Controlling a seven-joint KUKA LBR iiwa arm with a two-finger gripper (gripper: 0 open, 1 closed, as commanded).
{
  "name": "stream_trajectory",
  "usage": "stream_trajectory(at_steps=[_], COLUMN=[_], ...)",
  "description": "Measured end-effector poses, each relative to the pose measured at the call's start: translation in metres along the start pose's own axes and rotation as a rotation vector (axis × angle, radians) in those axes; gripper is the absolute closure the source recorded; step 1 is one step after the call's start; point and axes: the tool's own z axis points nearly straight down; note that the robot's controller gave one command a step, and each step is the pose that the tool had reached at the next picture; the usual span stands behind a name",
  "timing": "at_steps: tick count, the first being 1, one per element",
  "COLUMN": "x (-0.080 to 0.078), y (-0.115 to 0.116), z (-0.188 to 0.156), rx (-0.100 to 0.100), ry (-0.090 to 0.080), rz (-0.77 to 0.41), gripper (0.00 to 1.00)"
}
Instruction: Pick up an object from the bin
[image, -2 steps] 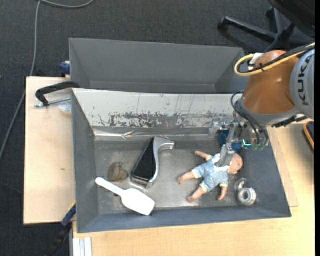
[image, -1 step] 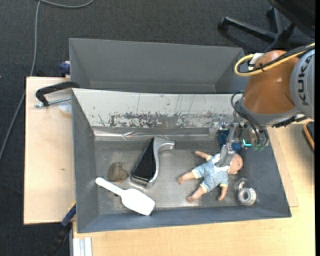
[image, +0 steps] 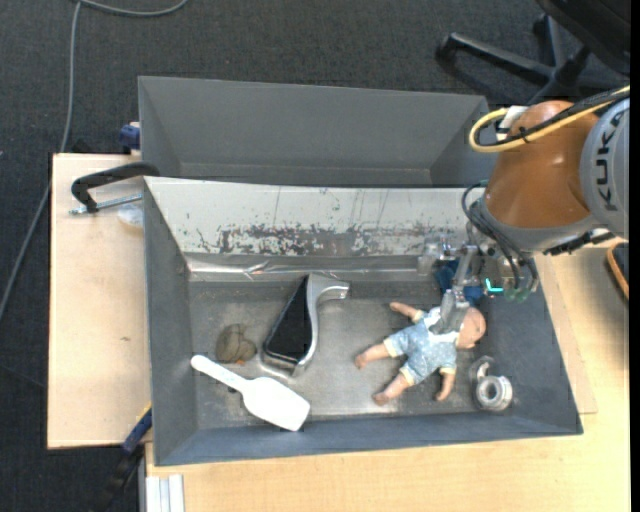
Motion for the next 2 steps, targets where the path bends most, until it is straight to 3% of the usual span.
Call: stream_trajectory(at_steps=[2], x=[0.0], y=[-0.0001], z=[0.0], rx=[0.0], ry=[0.0], rz=[0.0], gripper=[0.0])
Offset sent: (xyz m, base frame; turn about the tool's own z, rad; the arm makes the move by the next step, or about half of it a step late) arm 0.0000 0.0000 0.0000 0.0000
